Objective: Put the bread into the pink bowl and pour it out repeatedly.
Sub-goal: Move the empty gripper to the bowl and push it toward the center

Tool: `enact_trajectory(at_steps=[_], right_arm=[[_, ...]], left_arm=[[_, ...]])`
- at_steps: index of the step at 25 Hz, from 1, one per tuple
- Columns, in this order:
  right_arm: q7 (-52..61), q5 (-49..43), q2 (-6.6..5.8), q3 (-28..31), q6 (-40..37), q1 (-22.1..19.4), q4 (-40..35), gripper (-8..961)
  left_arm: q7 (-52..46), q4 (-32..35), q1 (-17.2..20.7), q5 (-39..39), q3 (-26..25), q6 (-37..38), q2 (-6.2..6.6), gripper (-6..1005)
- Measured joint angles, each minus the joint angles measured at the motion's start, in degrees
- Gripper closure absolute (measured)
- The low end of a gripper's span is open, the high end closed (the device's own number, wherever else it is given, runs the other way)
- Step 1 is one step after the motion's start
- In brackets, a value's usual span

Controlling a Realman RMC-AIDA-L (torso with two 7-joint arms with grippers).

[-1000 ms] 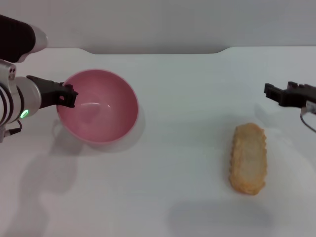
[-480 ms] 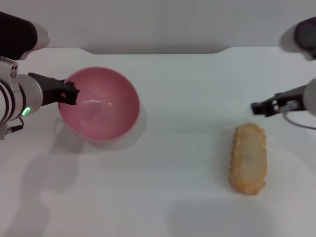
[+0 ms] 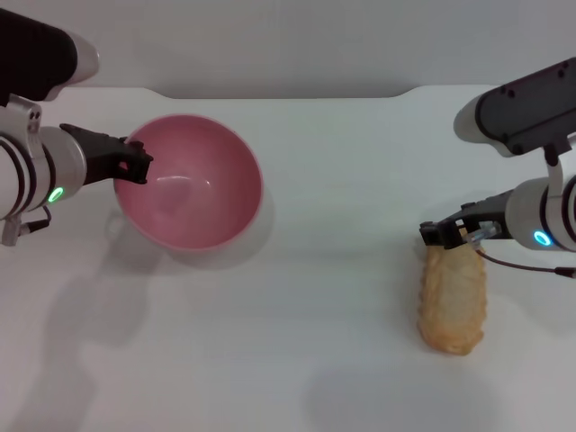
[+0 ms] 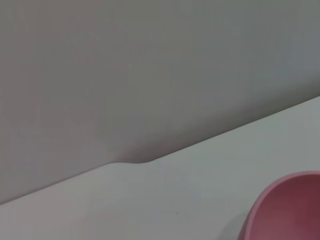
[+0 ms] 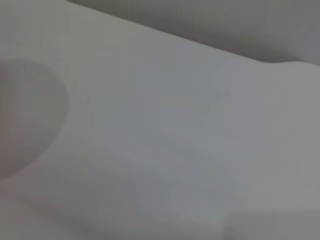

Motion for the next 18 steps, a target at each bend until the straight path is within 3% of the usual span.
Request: enact_trajectory(at_steps=[18], right_arm=[[4.8, -3.0, 0.0, -2.1, -3.5, 0.4, 4.7, 393]], left_arm=[[0.0, -0.4, -0.7, 0.0, -0.1, 0.1, 0.01, 949]])
